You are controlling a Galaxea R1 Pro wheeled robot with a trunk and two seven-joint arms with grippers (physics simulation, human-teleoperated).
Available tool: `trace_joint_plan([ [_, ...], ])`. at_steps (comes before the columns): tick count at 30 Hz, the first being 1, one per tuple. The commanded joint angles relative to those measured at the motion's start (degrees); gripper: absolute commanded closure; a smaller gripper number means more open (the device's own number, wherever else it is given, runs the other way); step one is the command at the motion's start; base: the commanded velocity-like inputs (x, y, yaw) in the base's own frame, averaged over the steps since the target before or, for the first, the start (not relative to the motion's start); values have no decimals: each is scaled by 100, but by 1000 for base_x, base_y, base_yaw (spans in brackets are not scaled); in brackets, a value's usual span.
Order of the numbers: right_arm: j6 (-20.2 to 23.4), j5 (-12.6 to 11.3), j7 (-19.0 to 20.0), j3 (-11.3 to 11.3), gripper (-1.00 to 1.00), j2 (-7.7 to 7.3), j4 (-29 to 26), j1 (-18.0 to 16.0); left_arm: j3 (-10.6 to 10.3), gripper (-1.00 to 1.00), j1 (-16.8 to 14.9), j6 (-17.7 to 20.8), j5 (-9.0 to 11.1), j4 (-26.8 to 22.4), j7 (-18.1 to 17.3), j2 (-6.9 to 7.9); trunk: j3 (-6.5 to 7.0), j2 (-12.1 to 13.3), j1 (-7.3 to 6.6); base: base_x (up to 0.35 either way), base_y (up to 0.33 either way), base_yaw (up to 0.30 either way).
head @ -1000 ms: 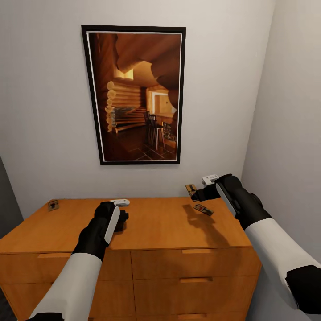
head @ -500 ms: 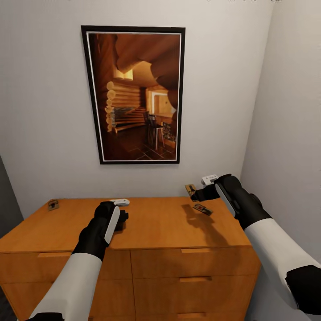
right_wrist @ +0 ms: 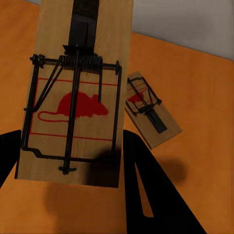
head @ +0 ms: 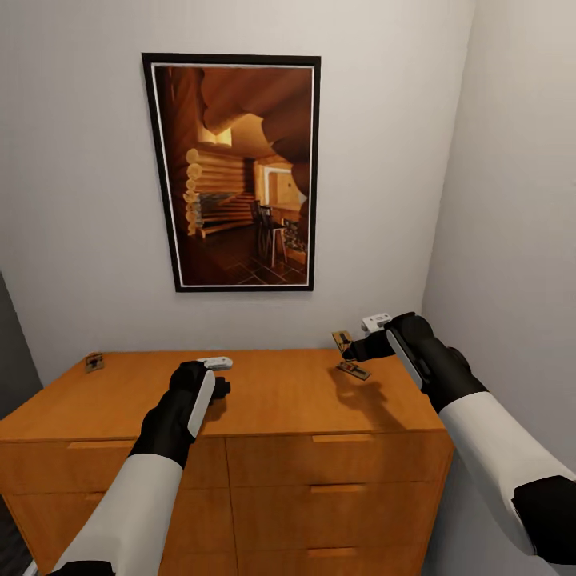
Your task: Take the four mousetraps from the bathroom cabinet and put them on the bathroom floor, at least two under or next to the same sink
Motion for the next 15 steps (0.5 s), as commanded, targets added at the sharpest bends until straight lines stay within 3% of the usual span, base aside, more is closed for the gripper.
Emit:
trace_joint_plan([
  [1, 26, -56, -21, 16, 100, -6, -4, -6, 10, -100, -4, 17, 34, -5, 30, -5, -7, -4, 0, -10, -8, 0],
  [15, 26, -56, -21, 21, 100, -4, -4, -6, 8, -100, -4, 23, 3, -42, 30, 0, -7, -4, 0, -2, -2, 0],
])
